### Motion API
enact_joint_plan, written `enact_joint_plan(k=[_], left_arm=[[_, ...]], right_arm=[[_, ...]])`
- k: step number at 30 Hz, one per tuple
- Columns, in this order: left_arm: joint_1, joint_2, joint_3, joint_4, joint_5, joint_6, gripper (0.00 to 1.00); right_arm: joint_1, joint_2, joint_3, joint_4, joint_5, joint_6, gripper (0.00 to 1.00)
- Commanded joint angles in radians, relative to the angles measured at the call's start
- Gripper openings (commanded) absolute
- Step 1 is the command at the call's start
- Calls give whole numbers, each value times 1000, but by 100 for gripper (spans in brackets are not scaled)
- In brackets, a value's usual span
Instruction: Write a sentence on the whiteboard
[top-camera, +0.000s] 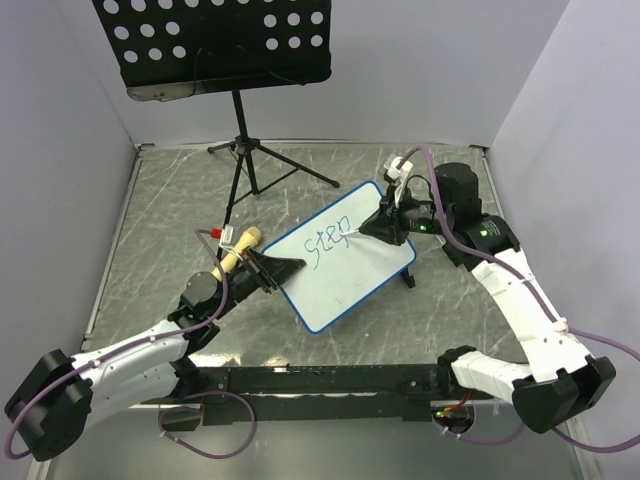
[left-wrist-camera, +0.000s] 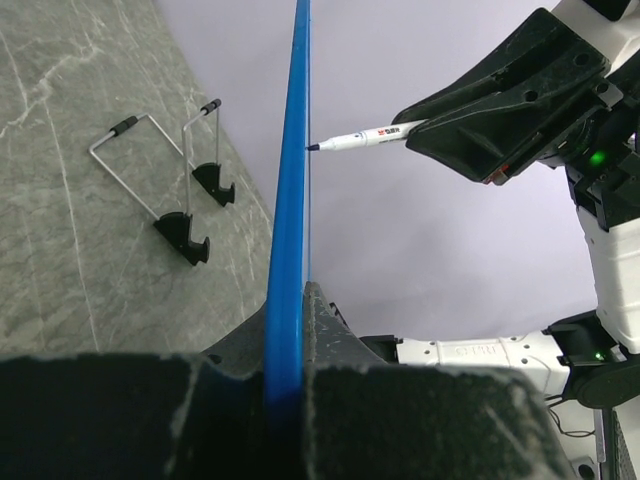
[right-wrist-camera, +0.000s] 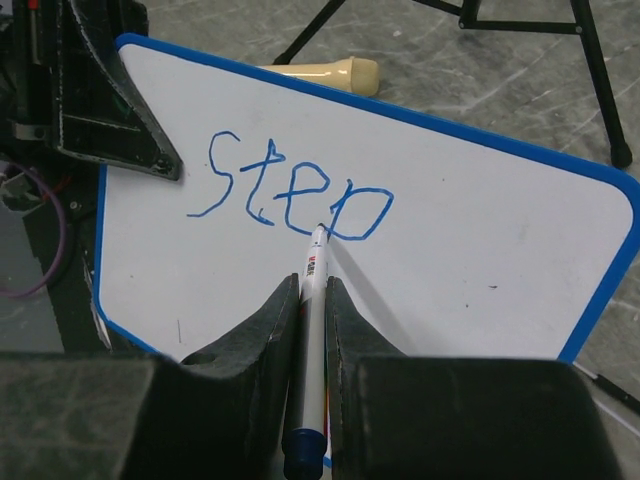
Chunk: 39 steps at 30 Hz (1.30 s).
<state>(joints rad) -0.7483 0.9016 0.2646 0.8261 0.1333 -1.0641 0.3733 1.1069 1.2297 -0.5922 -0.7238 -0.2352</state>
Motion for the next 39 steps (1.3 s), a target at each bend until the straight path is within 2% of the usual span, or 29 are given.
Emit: enact_joint_plan(k=[1,5,14,39], left_arm=[[0,-27,16,192,9,-33,1],[10,-38,1,180,5,-33,1],[18,-49,-8,174,23,-31,1],[30,-24,-2,203,83,-36,1]], right_arm=[[-19,-15,88,6,-91,39,0],[-43,-59,100,11,-131,53,0],[-71,-131,28,35,-97,22,0],[-117,-173,-35,37,-80,-26,0]])
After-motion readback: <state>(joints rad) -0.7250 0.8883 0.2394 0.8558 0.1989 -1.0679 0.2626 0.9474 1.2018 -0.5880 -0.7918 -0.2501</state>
